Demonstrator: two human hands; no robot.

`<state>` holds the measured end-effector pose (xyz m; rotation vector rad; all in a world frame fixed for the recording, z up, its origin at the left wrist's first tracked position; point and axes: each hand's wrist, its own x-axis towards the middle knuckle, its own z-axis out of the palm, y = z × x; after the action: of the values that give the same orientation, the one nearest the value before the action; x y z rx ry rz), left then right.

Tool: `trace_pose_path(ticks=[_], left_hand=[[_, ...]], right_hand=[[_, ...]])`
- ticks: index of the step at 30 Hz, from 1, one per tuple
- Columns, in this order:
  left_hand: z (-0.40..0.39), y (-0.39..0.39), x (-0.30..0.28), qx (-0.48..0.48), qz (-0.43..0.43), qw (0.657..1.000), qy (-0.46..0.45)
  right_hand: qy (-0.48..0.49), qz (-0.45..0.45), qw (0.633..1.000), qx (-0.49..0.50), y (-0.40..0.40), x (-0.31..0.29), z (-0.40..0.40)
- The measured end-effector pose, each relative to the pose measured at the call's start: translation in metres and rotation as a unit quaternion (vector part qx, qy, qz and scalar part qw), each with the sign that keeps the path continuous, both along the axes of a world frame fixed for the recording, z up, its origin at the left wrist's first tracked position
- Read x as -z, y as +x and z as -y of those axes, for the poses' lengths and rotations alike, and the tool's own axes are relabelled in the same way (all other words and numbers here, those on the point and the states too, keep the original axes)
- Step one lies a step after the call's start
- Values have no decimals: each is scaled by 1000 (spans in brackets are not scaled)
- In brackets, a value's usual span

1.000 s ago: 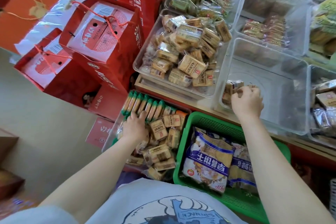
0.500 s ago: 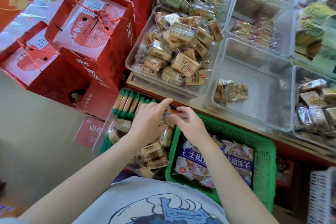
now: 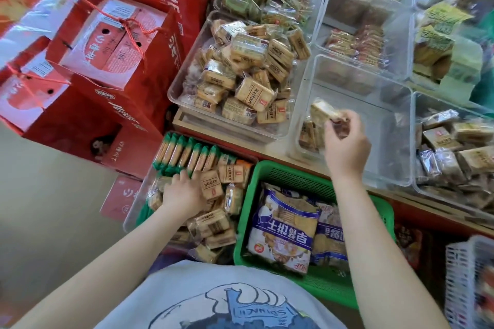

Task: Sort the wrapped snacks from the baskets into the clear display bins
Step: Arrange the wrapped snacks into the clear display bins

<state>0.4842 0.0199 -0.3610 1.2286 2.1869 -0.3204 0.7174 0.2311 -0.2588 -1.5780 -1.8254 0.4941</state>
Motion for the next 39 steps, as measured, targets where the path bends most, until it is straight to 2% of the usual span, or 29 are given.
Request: trace_pose_path(ticks=[3,6,10,13,17,20,22,25,28,30,32,35,37,39], left_hand=[[9,0,5,-31,10,999,-37],[12,4,15,-55,29,997,-54],[14,6,22,-86,58,994,-34],[16,5,21,-114,85,990,0],[20,-1,22,-157,83,984,36],[20,-13,14,-218,91,968,82],[17,-21,-3,-237,121,955,131],[4,-21,-33,-194,187,939,214],[-14,-8,-59,-54,206,939,271],[-25,5,-67,20,217,926,310],[-33,17,-71,55,226,910,343],[-39,21,-70,17,221,905,362],[-39,14,-64,-34,189,922,337],[-36,3,-50,-72,144,952,261]], right_hand=[[23,75,996,41,6,16,-34],[-91,168,982,14,6,36,-51],[-204,210,956,-14,9,45,-50],[-225,207,952,-12,14,35,-41],[-110,130,985,1,4,17,0],[-64,75,994,-40,-10,10,43],[-90,58,990,-90,-20,12,67],[-188,72,952,-230,-37,16,92],[-235,100,908,-333,-50,15,101],[-246,101,897,-353,-54,14,101],[-237,100,901,-349,-53,14,98],[-216,105,916,-320,-39,11,84],[-184,88,942,-265,-26,6,69],[-114,49,981,-149,-10,0,52]])
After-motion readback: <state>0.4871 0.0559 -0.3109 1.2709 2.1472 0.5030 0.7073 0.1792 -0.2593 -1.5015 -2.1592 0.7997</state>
